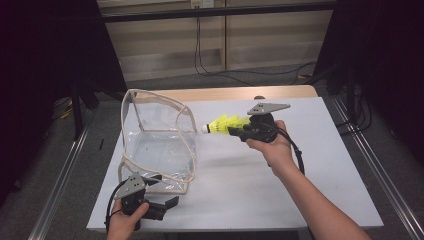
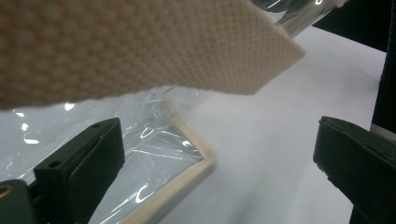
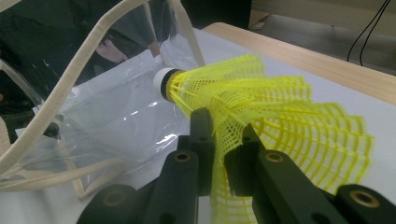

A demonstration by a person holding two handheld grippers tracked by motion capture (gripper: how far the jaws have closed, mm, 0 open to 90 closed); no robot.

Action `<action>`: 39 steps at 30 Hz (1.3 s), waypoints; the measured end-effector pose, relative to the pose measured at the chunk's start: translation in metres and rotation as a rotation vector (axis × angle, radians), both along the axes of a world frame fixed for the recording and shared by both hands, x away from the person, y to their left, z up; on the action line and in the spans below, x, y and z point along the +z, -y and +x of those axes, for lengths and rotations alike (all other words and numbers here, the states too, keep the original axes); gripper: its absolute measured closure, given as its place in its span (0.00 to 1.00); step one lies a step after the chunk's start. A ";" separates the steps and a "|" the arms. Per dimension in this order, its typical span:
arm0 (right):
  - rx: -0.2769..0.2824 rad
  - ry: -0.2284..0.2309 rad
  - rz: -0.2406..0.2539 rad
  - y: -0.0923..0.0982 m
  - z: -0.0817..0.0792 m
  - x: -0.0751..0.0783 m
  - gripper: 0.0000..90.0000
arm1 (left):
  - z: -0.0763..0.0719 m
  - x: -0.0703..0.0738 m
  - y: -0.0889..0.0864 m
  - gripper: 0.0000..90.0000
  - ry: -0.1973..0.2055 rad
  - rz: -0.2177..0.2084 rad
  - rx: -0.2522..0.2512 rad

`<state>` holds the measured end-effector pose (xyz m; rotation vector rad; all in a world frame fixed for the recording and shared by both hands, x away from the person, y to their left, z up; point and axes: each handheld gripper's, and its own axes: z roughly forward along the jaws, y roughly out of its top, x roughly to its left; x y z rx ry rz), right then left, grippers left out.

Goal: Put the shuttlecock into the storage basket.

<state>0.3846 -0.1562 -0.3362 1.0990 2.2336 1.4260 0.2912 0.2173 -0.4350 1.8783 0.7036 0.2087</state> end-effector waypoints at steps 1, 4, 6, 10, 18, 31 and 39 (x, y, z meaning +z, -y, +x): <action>0.001 -0.003 0.003 0.000 0.000 0.001 0.93 | 0.000 0.000 0.000 0.02 0.000 0.000 -0.001; 0.004 -0.001 0.002 -0.001 0.000 0.003 0.93 | 0.000 0.000 0.000 0.02 0.001 0.001 -0.001; 0.004 0.005 0.000 -0.003 -0.001 0.006 0.93 | 0.000 0.000 0.000 0.02 0.000 0.000 -0.001; 0.000 0.011 0.004 -0.004 -0.001 0.014 0.93 | 0.000 0.000 0.000 0.02 0.000 0.001 0.000; 0.006 0.031 -0.009 -0.011 -0.003 0.030 0.93 | 0.000 0.000 0.000 0.02 -0.002 -0.002 0.002; 0.038 0.059 -0.056 -0.031 0.000 0.060 0.93 | 0.000 0.000 0.000 0.02 -0.003 -0.006 -0.001; 0.044 0.076 -0.069 -0.042 -0.001 0.075 0.93 | 0.001 0.000 0.000 0.02 -0.007 -0.016 -0.010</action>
